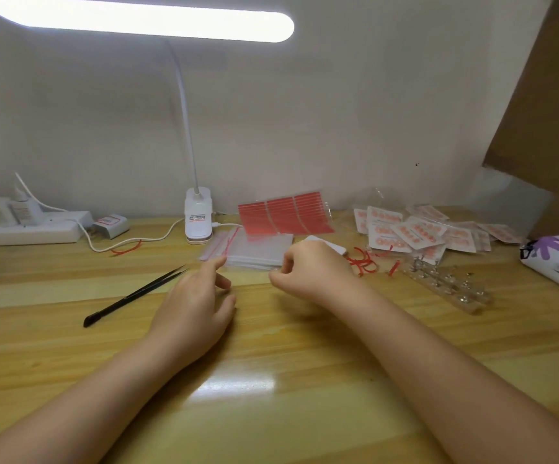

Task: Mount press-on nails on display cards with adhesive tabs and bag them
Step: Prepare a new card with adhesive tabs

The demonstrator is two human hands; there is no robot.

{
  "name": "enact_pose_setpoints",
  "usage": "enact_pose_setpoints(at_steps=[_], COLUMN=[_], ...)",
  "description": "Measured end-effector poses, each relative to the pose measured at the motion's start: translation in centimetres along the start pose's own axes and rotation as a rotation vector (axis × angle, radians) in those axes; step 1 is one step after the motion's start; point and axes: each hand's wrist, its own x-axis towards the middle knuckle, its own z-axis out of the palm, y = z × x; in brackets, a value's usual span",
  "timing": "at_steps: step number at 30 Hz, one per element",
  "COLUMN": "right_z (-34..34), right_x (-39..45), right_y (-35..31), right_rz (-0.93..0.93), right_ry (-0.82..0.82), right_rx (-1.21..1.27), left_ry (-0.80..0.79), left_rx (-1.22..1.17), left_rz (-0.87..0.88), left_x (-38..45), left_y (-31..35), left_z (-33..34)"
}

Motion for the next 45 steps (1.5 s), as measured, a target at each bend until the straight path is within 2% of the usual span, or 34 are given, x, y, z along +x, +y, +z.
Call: enact_pose_setpoints(at_steps=[5,7,14,18,21,24,27,32,34,38,40,41,43,45], right_z=[3.6,4.6,5.9,4.8,2.4,0.8,0.6,-0.5,-0.8,-0.8,-1.0,-1.0,-0.5,0.2], right_x=[2.0,2.6,3.3,2.5,2.4,2.4,2.3,2.6,2.6,2.1,1.7,1.5,0.9,0.3], right_y=[-1.1,-0.7,-0.3,-0.1,1.1,2.8,4.0,4.8,5.0,4.3,3.2,2.6,1.0,-0.6], right_rz=[-0.006,-0.007,-0.063,-0.059,0.097,0.251,0.234,0.175,0.179,0.017,-0.193,-0.338,-0.591,-0.741], right_ry=[0.205,0.215,0.227,0.186,0.196,0.052,-0.09,-0.11,-0.005,0.559,0.759,0.825,0.849,0.833], right_rx=[-0.129,-0.188,-0.11,0.024,-0.144,-0.323,-0.303,-0.24,-0.221,-0.329,-0.197,-0.132,-0.072,-0.077], left_ry=[0.03,0.031,0.039,0.036,0.027,0.017,0.013,0.002,0.001,0.013,0.041,0.061,0.082,0.083], left_rx=[0.0,0.006,0.027,0.013,0.008,0.002,0.002,-0.004,-0.005,-0.028,-0.188,-0.375,-0.89,-1.275], left_rz=[-0.024,-0.029,-0.023,-0.03,-0.03,-0.028,-0.026,-0.03,-0.024,-0.023,-0.074,-0.148,-0.334,-0.414], left_x=[0.2,0.2,0.3,0.3,0.3,0.2,0.2,0.3,0.3,0.2,0.4,0.7,1.6,2.3], left_y=[0.0,0.1,0.2,0.1,0.1,0.1,0.1,0.2,0.2,0.1,0.5,0.9,1.6,1.9], left_z=[0.2,0.2,0.2,0.2,0.2,0.1,0.1,0.1,0.0,0.0,-0.4,-0.8,-2.2,-3.6])
